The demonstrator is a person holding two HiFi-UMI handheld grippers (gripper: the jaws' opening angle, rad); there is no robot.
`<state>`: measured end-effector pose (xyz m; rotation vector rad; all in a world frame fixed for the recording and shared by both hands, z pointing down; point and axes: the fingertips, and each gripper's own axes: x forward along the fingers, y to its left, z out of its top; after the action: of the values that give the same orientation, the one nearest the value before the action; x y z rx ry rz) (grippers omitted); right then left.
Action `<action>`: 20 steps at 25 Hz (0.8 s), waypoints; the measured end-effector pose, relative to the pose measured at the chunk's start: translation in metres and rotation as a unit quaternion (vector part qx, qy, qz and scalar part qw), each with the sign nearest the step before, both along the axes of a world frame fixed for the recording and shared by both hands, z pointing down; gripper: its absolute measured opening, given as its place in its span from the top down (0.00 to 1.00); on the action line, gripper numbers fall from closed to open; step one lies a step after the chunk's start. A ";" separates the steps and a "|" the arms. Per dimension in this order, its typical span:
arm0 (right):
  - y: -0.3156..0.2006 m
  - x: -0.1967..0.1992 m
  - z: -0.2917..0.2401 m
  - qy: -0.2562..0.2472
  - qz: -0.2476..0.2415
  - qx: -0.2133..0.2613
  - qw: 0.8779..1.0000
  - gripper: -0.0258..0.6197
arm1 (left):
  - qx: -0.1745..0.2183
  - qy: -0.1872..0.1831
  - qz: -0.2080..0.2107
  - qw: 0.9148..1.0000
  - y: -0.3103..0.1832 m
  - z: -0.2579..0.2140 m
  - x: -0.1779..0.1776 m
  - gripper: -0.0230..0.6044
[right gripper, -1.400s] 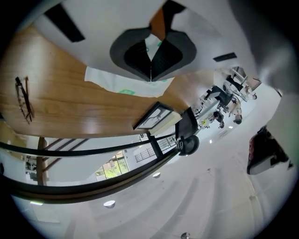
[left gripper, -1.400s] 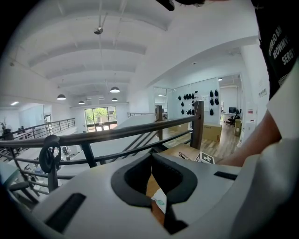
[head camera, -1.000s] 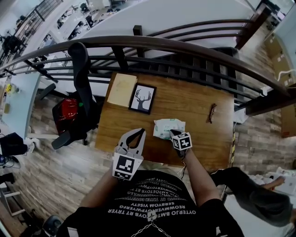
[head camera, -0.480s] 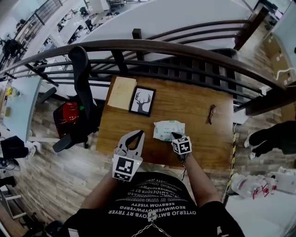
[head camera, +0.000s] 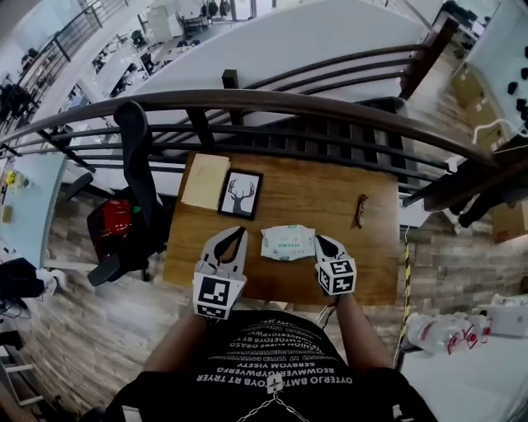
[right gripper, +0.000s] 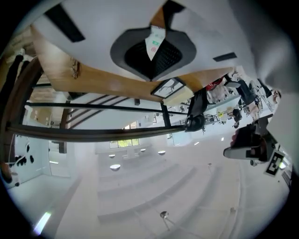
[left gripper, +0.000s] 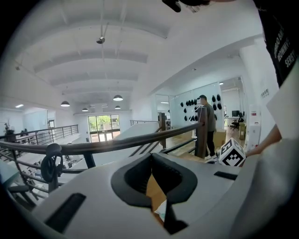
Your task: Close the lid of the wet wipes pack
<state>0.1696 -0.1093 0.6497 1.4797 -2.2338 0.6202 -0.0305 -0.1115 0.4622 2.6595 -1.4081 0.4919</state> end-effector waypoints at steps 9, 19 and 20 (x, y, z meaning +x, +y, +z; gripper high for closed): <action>-0.005 0.024 -0.133 0.000 0.011 0.137 0.991 0.94 | 0.021 0.051 -0.007 0.998 -0.012 -0.024 0.013 0.92; 0.013 0.026 -0.237 -0.003 -0.007 0.214 0.977 0.94 | 0.059 0.059 0.006 0.996 -0.014 -0.055 0.029 0.92; 0.015 0.025 -0.243 -0.002 -0.008 0.218 0.976 0.94 | 0.060 0.059 0.009 0.996 -0.012 -0.056 0.031 0.92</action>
<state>0.1947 -0.0939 0.4072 1.6532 -2.4913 0.1251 0.0003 -0.1238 0.4058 2.7441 -1.4239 0.2556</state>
